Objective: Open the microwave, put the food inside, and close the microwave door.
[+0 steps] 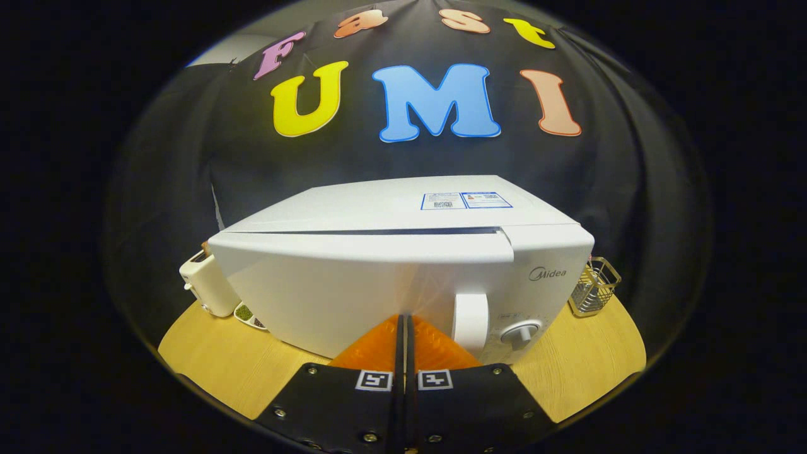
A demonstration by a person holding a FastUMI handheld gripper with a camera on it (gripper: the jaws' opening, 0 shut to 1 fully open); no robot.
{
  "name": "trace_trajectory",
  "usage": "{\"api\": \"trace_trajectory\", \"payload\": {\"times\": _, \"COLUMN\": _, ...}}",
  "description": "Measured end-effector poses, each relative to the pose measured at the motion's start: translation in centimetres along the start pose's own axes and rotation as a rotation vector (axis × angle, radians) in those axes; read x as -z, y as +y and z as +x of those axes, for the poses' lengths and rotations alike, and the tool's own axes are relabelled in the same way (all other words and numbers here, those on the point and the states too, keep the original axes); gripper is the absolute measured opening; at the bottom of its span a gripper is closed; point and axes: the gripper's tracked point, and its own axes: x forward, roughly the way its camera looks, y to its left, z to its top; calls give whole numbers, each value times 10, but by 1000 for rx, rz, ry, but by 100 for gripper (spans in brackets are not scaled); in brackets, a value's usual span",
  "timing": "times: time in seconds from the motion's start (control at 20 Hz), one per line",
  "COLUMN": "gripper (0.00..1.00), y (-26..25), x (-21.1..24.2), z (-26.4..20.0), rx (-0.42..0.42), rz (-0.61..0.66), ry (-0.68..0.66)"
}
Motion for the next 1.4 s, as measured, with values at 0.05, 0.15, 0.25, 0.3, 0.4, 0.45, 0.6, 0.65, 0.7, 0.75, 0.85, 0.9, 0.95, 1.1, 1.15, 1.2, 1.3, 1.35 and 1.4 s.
{"api": "trace_trajectory", "payload": {"times": 0.05, "gripper": 1, "y": 2, "x": 1, "z": 1, "rx": 0, "rz": -4, "ry": 2}}
{"api": "trace_trajectory", "payload": {"times": 0.15, "gripper": 1, "y": 2, "x": 2, "z": 0, "rx": 6, "rz": -45, "ry": -6}}
{"api": "trace_trajectory", "payload": {"times": 0.25, "gripper": 1, "y": 1, "x": -2, "z": 4, "rx": 21, "rz": -77, "ry": -27}}
{"api": "trace_trajectory", "payload": {"times": 0.3, "gripper": 1, "y": -2, "x": -3, "z": 10, "rx": 39, "rz": -77, "ry": -26}}
{"api": "trace_trajectory", "payload": {"times": 0.4, "gripper": 1, "y": 0, "x": -3, "z": 7, "rx": 44, "rz": -32, "ry": -11}}
{"api": "trace_trajectory", "payload": {"times": 0.45, "gripper": 1, "y": 0, "x": -5, "z": 7, "rx": 53, "rz": -34, "ry": -16}}
{"api": "trace_trajectory", "payload": {"times": 0.6, "gripper": 1, "y": 7, "x": -23, "z": -3, "rx": 64, "rz": 5, "ry": -74}}
{"api": "trace_trajectory", "payload": {"times": 0.65, "gripper": 1, "y": 8, "x": -32, "z": -10, "rx": 71, "rz": 12, "ry": -97}}
{"api": "trace_trajectory", "payload": {"times": 0.7, "gripper": 1, "y": 8, "x": -38, "z": -17, "rx": 80, "rz": 13, "ry": -115}}
{"api": "trace_trajectory", "payload": {"times": 0.75, "gripper": 1, "y": 10, "x": -43, "z": -24, "rx": 83, "rz": 13, "ry": -126}}
{"api": "trace_trajectory", "payload": {"times": 0.85, "gripper": 1, "y": 13, "x": -48, "z": -40, "rx": 95, "rz": 13, "ry": -146}}
{"api": "trace_trajectory", "payload": {"times": 0.9, "gripper": 1, "y": 14, "x": -50, "z": -49, "rx": 103, "rz": 13, "ry": -155}}
{"api": "trace_trajectory", "payload": {"times": 0.95, "gripper": 1, "y": 14, "x": -53, "z": -59, "rx": 113, "rz": 14, "ry": -164}}
{"api": "trace_trajectory", "payload": {"times": 1.1, "gripper": 1, "y": 16, "x": -55, "z": -89, "rx": 127, "rz": 22, "ry": -188}}
{"api": "trace_trajectory", "payload": {"times": 1.15, "gripper": 1, "y": 17, "x": -56, "z": -98, "rx": 127, "rz": 24, "ry": -193}}
{"api": "trace_trajectory", "payload": {"times": 1.2, "gripper": 1, "y": 18, "x": -57, "z": -108, "rx": 130, "rz": 31, "ry": -202}}
{"api": "trace_trajectory", "payload": {"times": 1.3, "gripper": 1, "y": 22, "x": -60, "z": -130, "rx": 129, "rz": 35, "ry": -228}}
{"api": "trace_trajectory", "payload": {"times": 1.35, "gripper": 3, "y": 25, "x": -62, "z": -141, "rx": 128, "rz": 41, "ry": -238}}
{"api": "trace_trajectory", "payload": {"times": 1.4, "gripper": 4, "y": 27, "x": -62, "z": -152, "rx": 125, "rz": 44, "ry": -248}}
